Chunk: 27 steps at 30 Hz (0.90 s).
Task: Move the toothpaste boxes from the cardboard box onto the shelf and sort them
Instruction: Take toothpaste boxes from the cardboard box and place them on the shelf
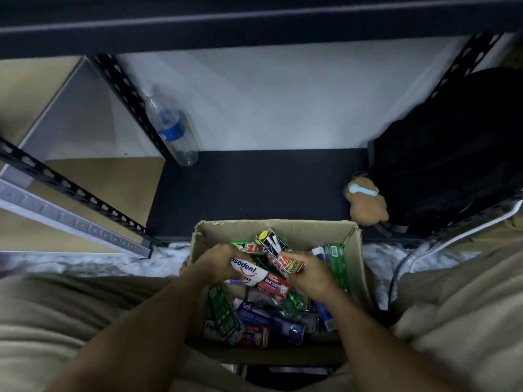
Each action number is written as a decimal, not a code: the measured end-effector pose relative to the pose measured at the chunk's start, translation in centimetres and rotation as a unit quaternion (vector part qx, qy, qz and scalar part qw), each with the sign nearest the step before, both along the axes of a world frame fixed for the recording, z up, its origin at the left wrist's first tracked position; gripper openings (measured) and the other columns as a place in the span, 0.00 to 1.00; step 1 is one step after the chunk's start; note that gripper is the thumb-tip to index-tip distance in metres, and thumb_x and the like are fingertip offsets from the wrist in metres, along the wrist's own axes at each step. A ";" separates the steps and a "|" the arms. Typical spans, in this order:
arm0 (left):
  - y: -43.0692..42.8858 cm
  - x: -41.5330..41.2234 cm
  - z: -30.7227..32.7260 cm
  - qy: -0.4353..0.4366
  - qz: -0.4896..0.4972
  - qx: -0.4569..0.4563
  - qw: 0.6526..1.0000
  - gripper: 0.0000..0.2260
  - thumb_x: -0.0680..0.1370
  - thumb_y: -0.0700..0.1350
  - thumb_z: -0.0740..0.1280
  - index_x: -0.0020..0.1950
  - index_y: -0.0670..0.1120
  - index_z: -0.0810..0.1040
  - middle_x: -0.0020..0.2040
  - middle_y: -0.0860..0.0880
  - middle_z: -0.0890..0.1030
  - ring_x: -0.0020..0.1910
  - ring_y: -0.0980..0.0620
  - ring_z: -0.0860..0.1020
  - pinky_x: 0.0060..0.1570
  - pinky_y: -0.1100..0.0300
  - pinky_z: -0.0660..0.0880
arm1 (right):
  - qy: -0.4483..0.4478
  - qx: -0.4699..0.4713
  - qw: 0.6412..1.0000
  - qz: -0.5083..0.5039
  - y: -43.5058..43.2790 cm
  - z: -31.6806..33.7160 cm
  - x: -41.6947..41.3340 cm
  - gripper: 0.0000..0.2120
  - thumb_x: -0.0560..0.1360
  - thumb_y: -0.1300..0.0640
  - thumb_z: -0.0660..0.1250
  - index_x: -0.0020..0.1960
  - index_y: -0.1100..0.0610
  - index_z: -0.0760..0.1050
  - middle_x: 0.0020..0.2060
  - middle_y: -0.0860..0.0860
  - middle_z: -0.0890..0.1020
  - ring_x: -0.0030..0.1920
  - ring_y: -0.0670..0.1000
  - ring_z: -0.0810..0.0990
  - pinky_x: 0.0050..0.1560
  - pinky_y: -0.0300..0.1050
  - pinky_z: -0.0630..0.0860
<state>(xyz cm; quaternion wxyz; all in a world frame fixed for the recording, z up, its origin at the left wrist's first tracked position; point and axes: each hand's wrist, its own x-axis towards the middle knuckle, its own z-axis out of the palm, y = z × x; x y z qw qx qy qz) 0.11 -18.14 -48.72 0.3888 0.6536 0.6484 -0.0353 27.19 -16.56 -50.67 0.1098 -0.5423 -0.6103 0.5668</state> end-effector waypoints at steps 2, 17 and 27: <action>0.3 -0.2 1.7 -0.004 0.011 0.008 1.000 0.17 0.68 0.49 0.78 0.56 0.59 0.83 0.44 0.65 0.83 0.44 0.65 0.81 0.51 0.60 0.79 | -0.009 0.027 0.999 0.022 0.7 2.0 -0.1 0.27 0.75 0.64 0.72 0.68 0.40 0.75 0.45 0.44 0.83 0.26 0.38 0.75 0.26 0.33 0.71; -3.6 -1.2 17.2 -0.148 0.087 0.268 0.948 0.13 0.71 0.52 0.77 0.55 0.59 0.85 0.47 0.57 0.81 0.47 0.55 0.81 0.44 0.66 0.76 | 0.100 0.233 0.966 0.055 3.0 18.6 0.6 0.26 0.75 0.59 0.73 0.69 0.41 0.74 0.59 0.40 0.78 0.57 0.41 0.80 0.51 0.42 0.83; -6.4 -0.2 26.9 -0.180 0.127 0.405 0.887 0.12 0.70 0.50 0.77 0.53 0.54 0.87 0.49 0.58 0.84 0.49 0.57 0.83 0.47 0.62 0.79 | 0.111 0.358 0.921 0.103 1.5 32.0 3.3 0.24 0.73 0.61 0.75 0.64 0.41 0.78 0.60 0.39 0.79 0.57 0.40 0.80 0.56 0.35 0.78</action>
